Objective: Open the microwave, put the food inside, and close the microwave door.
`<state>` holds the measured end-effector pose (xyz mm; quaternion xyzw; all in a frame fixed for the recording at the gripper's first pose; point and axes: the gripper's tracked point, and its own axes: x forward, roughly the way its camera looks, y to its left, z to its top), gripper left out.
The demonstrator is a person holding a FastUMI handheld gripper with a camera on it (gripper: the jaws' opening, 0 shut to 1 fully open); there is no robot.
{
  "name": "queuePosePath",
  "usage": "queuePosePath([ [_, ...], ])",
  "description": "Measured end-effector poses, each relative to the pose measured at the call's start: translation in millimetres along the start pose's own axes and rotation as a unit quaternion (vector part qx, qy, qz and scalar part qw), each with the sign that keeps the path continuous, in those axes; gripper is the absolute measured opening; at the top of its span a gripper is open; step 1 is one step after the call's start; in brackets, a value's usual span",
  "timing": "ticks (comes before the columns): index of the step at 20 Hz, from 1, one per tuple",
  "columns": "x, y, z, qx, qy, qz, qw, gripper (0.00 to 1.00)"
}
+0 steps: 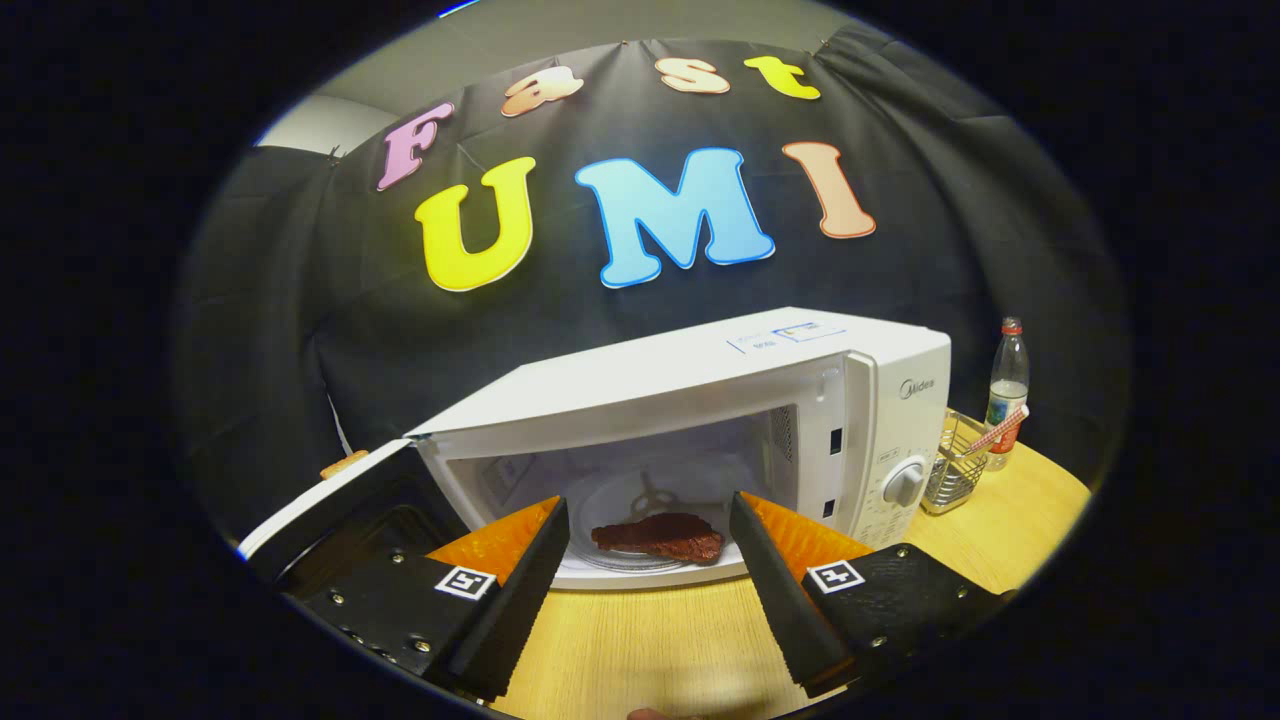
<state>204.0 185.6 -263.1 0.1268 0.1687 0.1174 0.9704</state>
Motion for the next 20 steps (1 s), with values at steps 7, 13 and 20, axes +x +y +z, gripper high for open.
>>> queuePosePath([
  [7, -87.2, 42.3, 34.4, -0.006, -0.026, 0.043, 0.999, 0.97],
  [13, -146.9, 103.8, 49.6, -0.017, -0.044, 0.109, 0.993, 0.97],
  [20, -204.9, 187.4, 37.2, -0.04, -0.046, 0.191, 0.98, 0.97],
])
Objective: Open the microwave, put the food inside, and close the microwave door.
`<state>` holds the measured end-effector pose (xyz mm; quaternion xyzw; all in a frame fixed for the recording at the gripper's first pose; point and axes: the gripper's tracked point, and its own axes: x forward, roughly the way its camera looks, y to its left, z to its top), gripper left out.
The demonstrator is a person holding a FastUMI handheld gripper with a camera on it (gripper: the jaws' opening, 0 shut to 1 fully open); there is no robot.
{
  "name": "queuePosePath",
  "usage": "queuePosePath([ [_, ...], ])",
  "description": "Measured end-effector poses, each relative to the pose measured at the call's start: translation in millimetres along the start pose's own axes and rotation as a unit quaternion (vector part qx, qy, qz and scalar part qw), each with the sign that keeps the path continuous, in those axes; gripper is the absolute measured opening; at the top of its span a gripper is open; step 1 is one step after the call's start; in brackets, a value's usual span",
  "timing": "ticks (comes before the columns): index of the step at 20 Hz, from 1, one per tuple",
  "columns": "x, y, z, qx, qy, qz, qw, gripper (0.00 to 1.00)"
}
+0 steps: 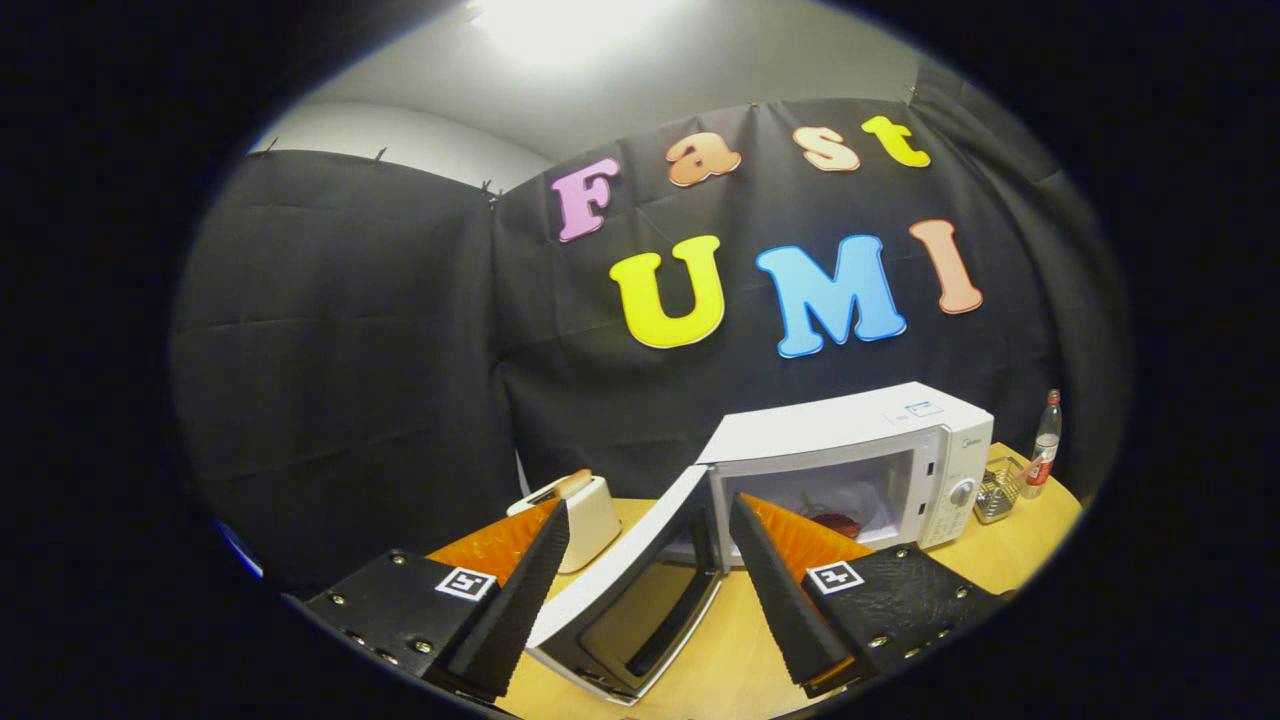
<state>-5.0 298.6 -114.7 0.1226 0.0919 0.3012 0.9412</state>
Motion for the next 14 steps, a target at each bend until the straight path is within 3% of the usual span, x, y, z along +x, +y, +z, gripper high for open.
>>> queuePosePath([
  [14, -7.4, 155.9, -72.7, -0.023, 0.064, 0.138, 0.988, 0.97],
])
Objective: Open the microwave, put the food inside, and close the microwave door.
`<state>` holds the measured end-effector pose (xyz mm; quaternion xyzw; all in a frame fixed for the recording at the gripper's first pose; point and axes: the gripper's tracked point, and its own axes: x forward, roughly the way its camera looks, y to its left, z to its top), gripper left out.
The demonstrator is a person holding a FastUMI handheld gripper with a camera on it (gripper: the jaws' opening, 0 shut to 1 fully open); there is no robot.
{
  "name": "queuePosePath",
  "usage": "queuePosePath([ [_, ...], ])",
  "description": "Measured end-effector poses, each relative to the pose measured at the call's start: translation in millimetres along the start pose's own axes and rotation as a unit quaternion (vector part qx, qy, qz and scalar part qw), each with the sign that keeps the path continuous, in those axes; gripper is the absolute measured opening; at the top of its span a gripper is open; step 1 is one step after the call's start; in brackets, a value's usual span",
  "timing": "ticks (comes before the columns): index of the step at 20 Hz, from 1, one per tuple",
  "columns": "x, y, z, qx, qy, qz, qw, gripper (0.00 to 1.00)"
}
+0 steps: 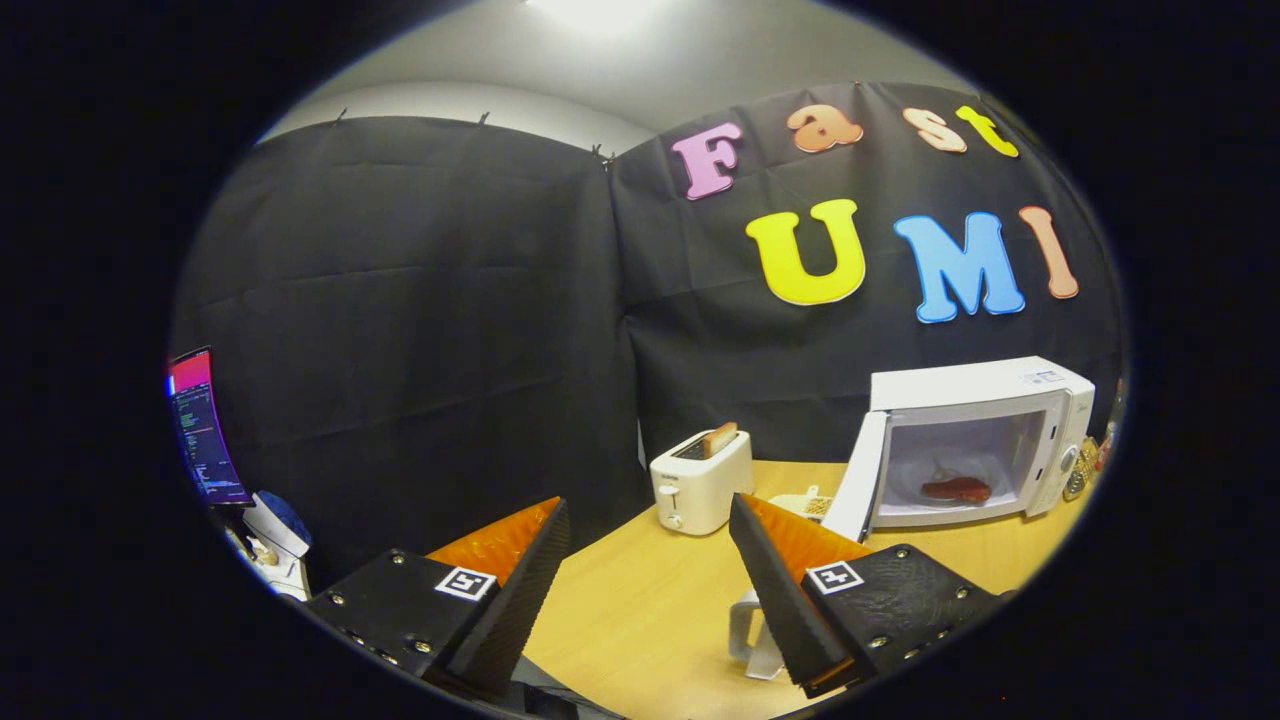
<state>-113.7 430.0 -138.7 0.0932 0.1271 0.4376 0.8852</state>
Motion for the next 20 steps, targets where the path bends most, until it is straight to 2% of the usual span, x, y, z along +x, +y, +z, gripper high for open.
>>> queuePosePath([
  [5, 12.0, 17.6, -40.2, -0.001, 0.038, 0.021, 0.999, 0.97],
  [7, 18.3, 15.7, -56.4, 0.009, 0.055, 0.021, 0.998, 0.92],
  [8, 21.4, 13.5, -62.7, 0.013, 0.063, 0.019, 0.998, 0.92],
  [11, 26.1, 6.3, -82.8, 0.018, 0.082, 0.011, 0.996, 0.78],
  [12, 28.4, 0.5, -85.8, 0.015, 0.085, 0.003, 0.996, 0.78],
  [15, 31.4, -15.3, -97.2, 0.014, 0.092, -0.015, 0.995, 0.4],
  [16, 28.4, -25.5, -94.7, 0.007, 0.092, -0.031, 0.995, 0.4],
  [17, 28.4, -45.0, -93.8, -0.003, 0.085, -0.068, 0.994, 0.29],
  [19, 33.7, -55.3, -95.3, 0.014, 0.087, -0.072, 0.994, 0.08],
  [20, 32.3, -52.2, -97.2, 0.027, 0.09, -0.062, 0.994, 0.03],
])
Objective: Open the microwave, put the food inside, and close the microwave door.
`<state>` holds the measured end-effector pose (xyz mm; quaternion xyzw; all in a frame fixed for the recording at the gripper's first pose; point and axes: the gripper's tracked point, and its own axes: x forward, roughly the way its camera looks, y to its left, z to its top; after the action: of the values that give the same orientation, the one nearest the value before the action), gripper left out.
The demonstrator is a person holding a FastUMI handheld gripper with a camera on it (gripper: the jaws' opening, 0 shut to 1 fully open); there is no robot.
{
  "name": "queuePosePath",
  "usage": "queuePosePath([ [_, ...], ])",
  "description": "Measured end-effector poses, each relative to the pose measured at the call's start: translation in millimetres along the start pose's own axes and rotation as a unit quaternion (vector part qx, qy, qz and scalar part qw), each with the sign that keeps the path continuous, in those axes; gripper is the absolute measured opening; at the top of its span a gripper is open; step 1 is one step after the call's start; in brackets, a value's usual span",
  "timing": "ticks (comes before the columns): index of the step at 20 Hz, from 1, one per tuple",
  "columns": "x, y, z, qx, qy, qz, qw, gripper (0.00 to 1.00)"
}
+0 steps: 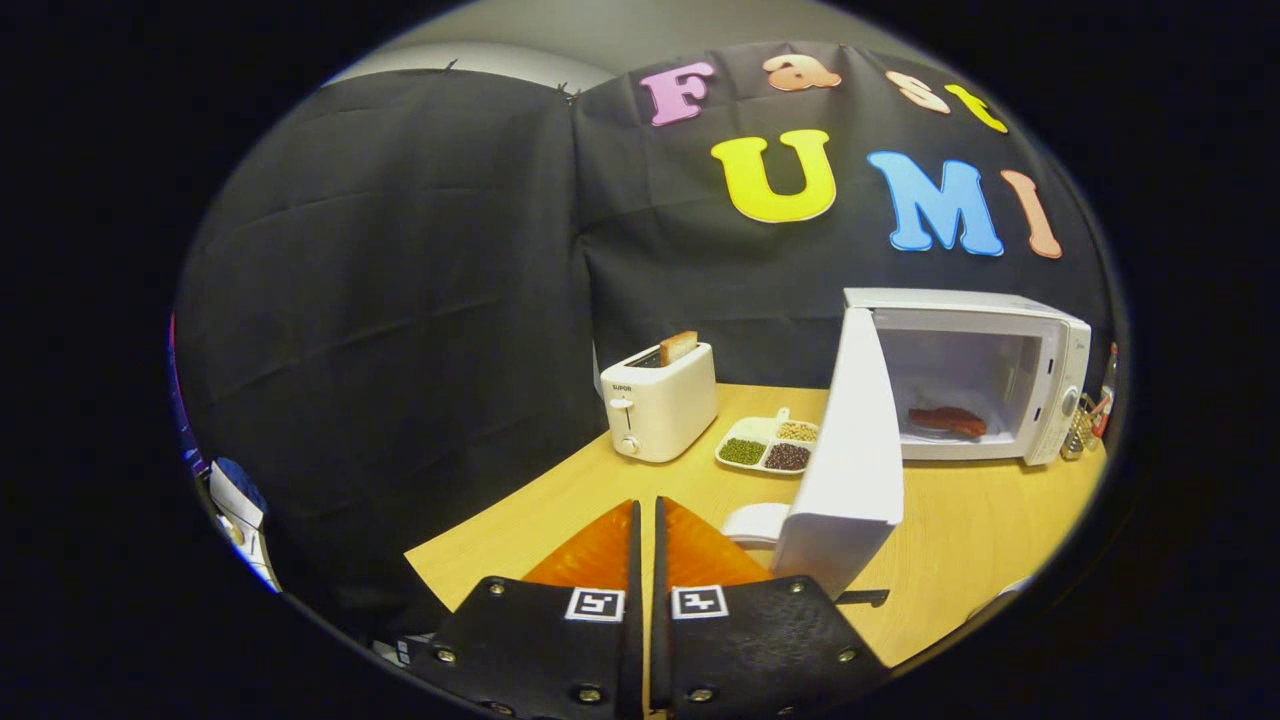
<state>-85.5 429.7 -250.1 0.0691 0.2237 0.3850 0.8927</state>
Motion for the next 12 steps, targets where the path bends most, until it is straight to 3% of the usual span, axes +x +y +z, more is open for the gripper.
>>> queuePosePath([
  [12, -38.9, -68.7, 0.7, -0.03, 0.01, -0.033, 0.999, 0.01],
])
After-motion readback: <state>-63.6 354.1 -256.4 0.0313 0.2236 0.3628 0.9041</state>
